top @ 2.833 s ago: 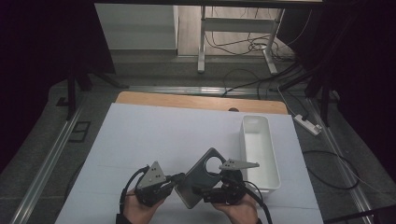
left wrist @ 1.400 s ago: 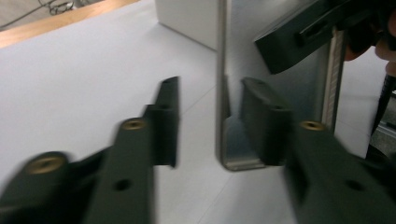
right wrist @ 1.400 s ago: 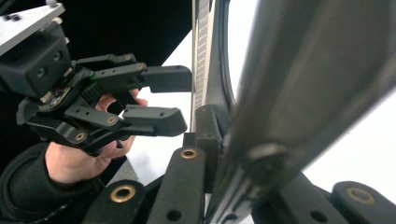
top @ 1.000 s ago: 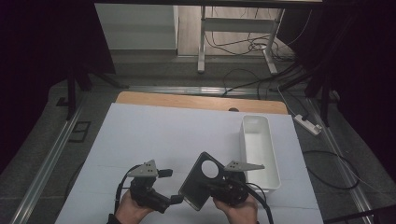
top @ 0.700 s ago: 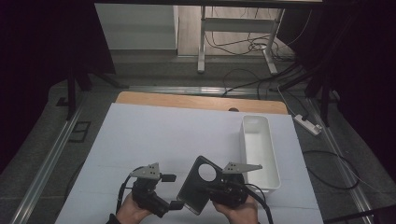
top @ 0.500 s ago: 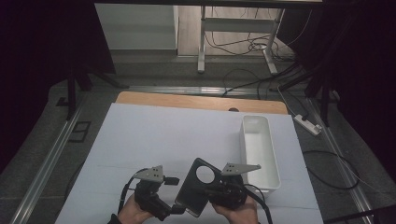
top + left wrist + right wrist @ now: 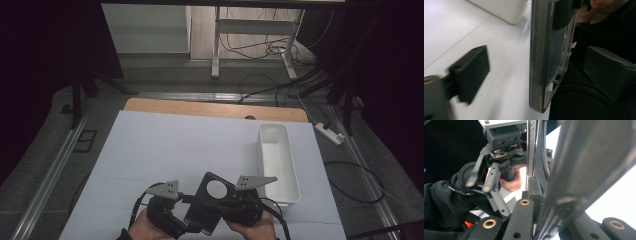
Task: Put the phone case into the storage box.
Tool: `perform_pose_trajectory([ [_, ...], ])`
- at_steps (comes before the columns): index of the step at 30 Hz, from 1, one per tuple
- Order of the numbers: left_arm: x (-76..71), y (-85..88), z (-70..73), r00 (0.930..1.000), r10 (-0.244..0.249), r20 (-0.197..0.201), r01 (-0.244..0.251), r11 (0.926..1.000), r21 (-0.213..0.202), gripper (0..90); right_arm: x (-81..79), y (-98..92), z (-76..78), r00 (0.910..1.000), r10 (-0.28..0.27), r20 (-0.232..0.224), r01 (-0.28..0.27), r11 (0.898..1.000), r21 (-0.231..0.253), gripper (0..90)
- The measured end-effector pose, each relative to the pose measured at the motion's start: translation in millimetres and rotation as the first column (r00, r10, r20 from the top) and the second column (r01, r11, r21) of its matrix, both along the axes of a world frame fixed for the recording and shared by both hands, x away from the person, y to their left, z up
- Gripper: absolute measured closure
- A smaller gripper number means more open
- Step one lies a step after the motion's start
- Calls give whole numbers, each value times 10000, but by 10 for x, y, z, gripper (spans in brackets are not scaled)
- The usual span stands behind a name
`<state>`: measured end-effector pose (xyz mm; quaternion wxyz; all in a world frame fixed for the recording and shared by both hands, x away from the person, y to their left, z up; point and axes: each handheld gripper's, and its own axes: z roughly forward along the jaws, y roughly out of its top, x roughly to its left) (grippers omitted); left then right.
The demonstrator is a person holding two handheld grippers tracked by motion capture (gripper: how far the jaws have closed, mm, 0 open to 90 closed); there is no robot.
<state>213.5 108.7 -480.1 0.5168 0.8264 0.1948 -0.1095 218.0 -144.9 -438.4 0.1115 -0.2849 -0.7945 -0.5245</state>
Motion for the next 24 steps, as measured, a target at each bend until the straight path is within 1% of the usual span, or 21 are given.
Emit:
perform_pose_trajectory([
  [2, -4, 2, 4, 9998, -173, -45, 172, 9998, -110, 258, -4, 5, 3, 10000, 84, 17, -84, 10000, 11, 852],
  [4, -8, 4, 7, 9995, -314, -39, 313, 9994, -166, 366, -7, 11, 4, 9999, 169, 15, -169, 9999, 28, 852],
  [8, -11, 6, 2, 9973, -724, -93, 720, 9968, -361, 544, -12, 22, 7, 9995, 309, 19, -309, 9994, 129, 852],
  [13, -2, 14, -8, 9923, -1199, -321, 1174, 9906, -701, 696, -11, 17, 15, 9988, 496, 4, -496, 9984, 280, 852],
  [15, 10, 23, -13, 9903, -1311, -461, 1267, 9880, -887, 755, -8, 17, 13, 9978, 664, -20, -663, 9967, 459, 852],
  [18, 30, 39, -14, 9827, -1690, -751, 1596, 9801, -1177, 809, -15, 21, 21, 9962, 875, -2, -873, 9941, 646, 851],
  [20, 36, 49, -6, 9784, -1908, -798, 1791, 9746, -1345, 842, -16, 20, 26, 9946, 1040, -33, -1034, 9916, 782, 850],
  [21, 33, 49, 3, 9786, -1909, -771, 1796, 9746, -1337, 845, -16, 18, 30, 9938, 1110, -60, -1101, 9901, 874, 850],
  [24, 33, 48, 14, 9791, -1901, -727, 1793, 9746, -1340, 848, -17, 15, 37, 9932, 1162, -44, -1153, 9889, 934, 849],
])
